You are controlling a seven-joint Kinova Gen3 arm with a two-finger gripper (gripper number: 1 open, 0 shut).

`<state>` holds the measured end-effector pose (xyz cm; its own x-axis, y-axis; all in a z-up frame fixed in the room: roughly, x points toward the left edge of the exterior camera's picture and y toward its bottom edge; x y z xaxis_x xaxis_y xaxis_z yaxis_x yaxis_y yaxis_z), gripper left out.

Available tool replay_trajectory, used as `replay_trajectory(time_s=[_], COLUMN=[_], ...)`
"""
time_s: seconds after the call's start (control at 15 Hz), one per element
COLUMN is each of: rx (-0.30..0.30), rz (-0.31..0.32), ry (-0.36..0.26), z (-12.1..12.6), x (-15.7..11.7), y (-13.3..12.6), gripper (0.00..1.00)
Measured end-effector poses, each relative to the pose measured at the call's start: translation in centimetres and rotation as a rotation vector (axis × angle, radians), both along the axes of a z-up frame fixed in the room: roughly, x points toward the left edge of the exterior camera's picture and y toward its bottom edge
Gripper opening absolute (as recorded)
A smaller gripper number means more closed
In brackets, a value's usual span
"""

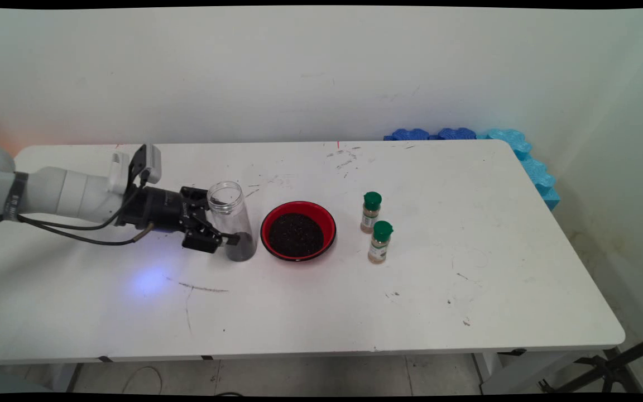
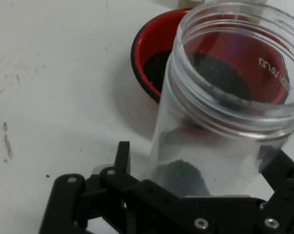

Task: Pick up the black seasoning powder from the table, then pour the black seasoning powder in the red bowl

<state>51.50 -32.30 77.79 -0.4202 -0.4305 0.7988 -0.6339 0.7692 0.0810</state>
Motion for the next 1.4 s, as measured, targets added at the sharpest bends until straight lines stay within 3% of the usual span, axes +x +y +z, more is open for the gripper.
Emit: replay_trajectory(time_s=[0.27,0.33,0.87,1.4], rx=[-0.007,-0.009,-0.016,-0.054], rz=[-0.009,-0.009,-0.022,-0.151], ry=[0.012,0.015,0.032,0.003], z=[-0.5,-0.5,0.0,4.8], x=[-0.4,-0.4,-0.3,1.4], y=[-0.2,-0.2,0.0,1.9], gripper=[1.00,0.00,0.00,0.00])
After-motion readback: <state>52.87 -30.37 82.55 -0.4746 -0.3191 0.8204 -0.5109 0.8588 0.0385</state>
